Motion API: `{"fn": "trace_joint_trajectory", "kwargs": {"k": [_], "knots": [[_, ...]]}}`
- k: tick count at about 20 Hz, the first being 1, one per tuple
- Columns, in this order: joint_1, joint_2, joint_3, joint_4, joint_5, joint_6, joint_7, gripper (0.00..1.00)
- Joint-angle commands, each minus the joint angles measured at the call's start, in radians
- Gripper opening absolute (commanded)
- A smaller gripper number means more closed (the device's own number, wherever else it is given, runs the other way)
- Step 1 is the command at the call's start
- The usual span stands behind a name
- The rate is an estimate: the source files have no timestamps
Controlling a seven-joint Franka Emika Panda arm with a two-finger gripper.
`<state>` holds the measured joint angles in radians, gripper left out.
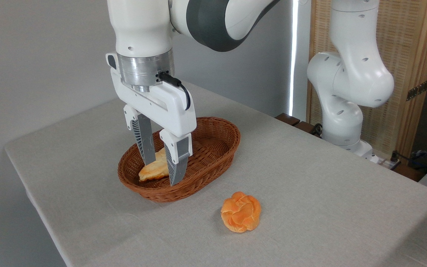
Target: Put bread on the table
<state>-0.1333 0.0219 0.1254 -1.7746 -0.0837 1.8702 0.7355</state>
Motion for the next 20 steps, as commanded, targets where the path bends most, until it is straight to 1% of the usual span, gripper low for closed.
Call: {"fn": "trace_joint_trajectory", "kwargs": {"k": [1, 17, 20], "knots": [[-0.003, -0.010, 0.007, -0.003, -0.005, -0.028, 0.001, 1.00], [-0.003, -0.011, 0.007, -0.002, -0.005, -0.029, -0.002, 1.00], [-0.003, -0.011, 0.007, -0.003, -0.005, -0.060, -0.001, 1.00]]}}
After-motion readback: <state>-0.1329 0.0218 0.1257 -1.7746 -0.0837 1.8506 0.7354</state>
